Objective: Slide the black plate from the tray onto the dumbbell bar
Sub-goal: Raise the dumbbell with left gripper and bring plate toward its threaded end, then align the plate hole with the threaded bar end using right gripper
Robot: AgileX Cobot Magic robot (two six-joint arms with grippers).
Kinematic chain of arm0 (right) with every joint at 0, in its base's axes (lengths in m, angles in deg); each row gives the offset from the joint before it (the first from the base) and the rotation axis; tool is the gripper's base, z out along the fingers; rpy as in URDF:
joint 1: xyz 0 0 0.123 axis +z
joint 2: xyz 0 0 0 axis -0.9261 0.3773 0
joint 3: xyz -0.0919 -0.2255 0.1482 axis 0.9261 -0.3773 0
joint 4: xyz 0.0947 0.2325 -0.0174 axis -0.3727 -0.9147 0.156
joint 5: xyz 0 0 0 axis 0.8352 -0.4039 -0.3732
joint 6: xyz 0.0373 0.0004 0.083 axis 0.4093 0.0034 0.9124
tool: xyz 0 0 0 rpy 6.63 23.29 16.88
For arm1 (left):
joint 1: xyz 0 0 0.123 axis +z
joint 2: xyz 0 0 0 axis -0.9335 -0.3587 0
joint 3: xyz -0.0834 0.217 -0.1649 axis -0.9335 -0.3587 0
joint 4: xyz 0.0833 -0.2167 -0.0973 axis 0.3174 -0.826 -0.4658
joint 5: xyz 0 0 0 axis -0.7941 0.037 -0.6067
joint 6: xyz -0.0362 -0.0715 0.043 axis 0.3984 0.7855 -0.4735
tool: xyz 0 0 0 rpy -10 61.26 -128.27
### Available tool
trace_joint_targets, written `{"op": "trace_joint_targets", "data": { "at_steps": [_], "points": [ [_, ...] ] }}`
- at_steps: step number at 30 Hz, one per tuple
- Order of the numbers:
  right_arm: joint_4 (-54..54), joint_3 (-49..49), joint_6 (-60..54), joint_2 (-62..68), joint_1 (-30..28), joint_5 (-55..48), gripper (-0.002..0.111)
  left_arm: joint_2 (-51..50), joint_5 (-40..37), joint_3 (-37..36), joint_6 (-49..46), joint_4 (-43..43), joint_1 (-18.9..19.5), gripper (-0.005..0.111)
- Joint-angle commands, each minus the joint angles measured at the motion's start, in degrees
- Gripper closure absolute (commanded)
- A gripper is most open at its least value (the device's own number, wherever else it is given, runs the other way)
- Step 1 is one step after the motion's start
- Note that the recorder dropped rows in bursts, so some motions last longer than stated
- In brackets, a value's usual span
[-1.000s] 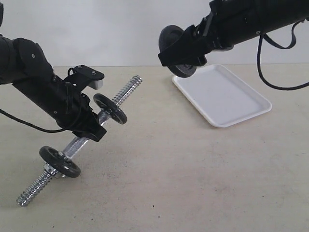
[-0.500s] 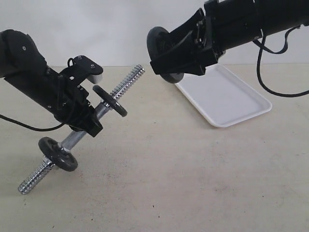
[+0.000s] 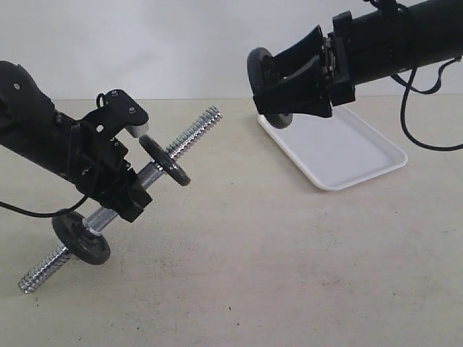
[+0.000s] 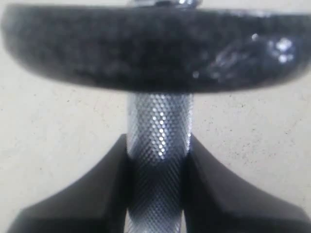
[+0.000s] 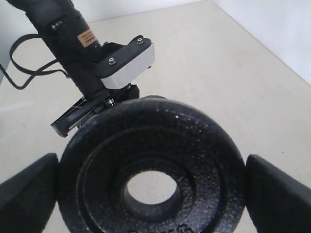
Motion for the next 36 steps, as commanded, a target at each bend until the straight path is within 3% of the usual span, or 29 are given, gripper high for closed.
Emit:
{"op": "trace_joint_targets", "data": {
  "at_steps": [1,13,21,29,36],
  "points": [
    [-3.12,0.46,-0.42,0.10,-0.26,-1.95,0.109,3.52,5.47,1.66,-7.96,-9.28,-0.17,0.102],
    [1.49,0.46,-3.18,0.21,0.36,-1.95,0.109,3.52,4.87,1.58,-15.47,-11.50,-0.17,0.102],
    [4.51,0.46,-9.59,0.21,2.18,-1.95,0.109,3.52,2.01,1.58,-27.19,-23.02,-0.17,0.102],
    [4.01,0.59,-14.66,0.21,2.06,-1.95,0.109,3.52,2.23,0.22,-28.88,-23.37,-0.17,0.102],
    [4.03,0.59,-16.27,0.21,2.06,-1.95,0.109,3.52,0.46,-0.17,-34.25,-28.77,-0.17,0.102]
  ]
}}
